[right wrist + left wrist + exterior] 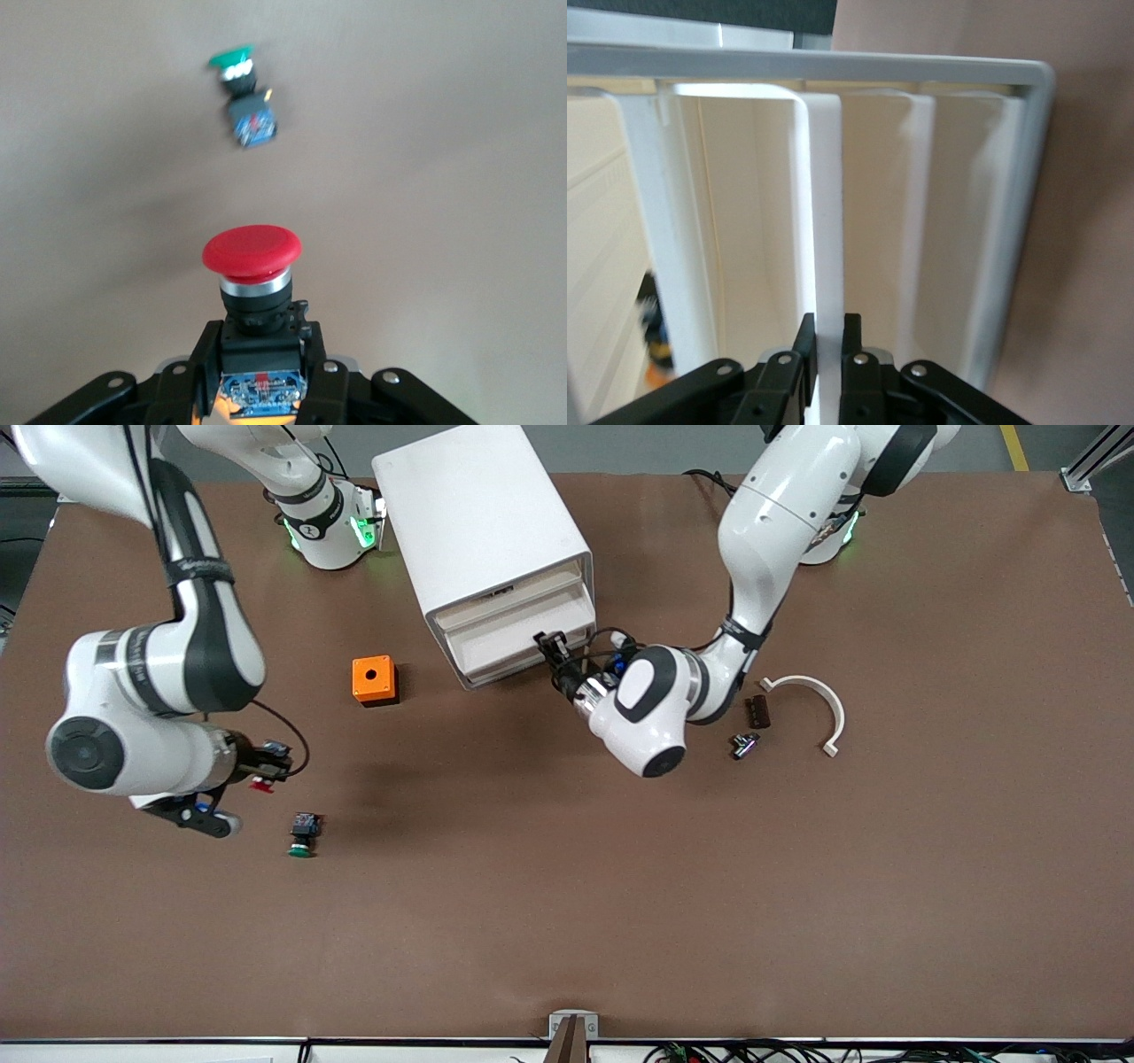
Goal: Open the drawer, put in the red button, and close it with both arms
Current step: 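Pull the drawer open with the left gripper while the right gripper lifts the button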
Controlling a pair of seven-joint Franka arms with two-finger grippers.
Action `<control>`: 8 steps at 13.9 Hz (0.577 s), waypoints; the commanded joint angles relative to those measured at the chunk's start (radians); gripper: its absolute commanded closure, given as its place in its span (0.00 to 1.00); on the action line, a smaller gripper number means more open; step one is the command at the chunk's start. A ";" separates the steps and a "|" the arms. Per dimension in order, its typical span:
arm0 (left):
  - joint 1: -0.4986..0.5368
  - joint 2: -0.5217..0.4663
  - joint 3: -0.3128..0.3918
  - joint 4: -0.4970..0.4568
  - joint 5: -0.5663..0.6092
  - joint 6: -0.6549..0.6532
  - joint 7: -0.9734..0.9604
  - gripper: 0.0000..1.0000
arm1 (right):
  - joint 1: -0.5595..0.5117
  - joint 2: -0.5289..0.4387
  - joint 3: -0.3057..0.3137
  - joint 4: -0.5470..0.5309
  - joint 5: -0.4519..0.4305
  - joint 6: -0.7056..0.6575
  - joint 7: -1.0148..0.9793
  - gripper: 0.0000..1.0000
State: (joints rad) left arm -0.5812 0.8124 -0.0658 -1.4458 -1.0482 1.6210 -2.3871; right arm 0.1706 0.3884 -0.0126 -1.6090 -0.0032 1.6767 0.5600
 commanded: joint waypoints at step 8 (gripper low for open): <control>0.188 0.011 -0.002 0.102 0.053 -0.033 0.124 1.00 | 0.409 -0.033 -0.003 0.032 0.076 -0.061 0.834 0.91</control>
State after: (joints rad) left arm -0.4431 0.8183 -0.0636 -1.3827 -1.0061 1.6192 -2.3193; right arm 0.5327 0.3604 -0.0047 -1.5943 0.0218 1.6210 1.2790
